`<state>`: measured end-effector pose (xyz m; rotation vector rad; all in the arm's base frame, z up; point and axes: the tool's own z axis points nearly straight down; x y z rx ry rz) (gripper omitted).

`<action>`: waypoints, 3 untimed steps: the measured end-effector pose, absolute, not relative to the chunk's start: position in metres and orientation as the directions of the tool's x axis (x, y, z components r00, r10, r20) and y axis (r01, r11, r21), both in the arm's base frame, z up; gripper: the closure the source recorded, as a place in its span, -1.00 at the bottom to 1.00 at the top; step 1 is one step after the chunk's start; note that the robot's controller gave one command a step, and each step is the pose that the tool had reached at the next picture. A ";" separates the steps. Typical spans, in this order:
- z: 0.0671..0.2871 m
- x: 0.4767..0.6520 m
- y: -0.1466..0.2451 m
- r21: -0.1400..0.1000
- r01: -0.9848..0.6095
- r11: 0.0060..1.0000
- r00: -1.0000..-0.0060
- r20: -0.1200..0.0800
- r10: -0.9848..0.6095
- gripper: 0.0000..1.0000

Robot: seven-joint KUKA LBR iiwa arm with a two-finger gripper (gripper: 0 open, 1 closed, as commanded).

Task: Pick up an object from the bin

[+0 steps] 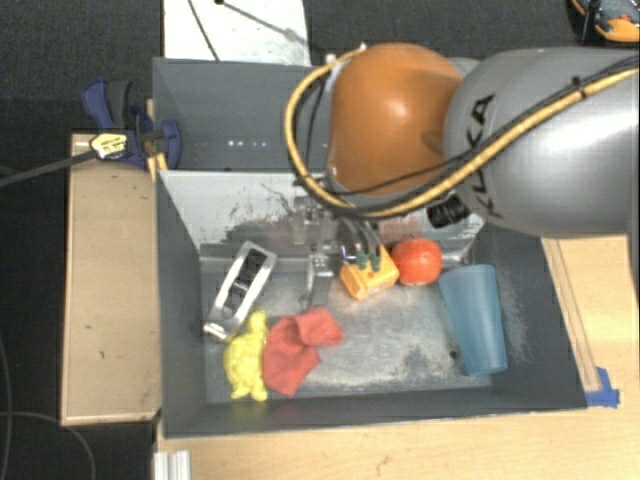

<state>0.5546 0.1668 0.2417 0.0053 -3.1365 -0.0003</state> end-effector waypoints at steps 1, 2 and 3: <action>0.247 0.556 0.166 0.002 0.001 1.000 -1.000 -0.003 0.001 -1.00; 0.212 0.548 0.163 0.004 0.032 0.999 -0.999 -0.012 0.032 -1.00; 0.166 0.520 0.157 0.001 0.009 1.000 -1.000 -0.003 0.009 -1.00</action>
Offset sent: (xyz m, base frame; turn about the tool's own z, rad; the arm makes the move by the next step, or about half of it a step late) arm -0.0359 -0.0127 -0.1317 0.1190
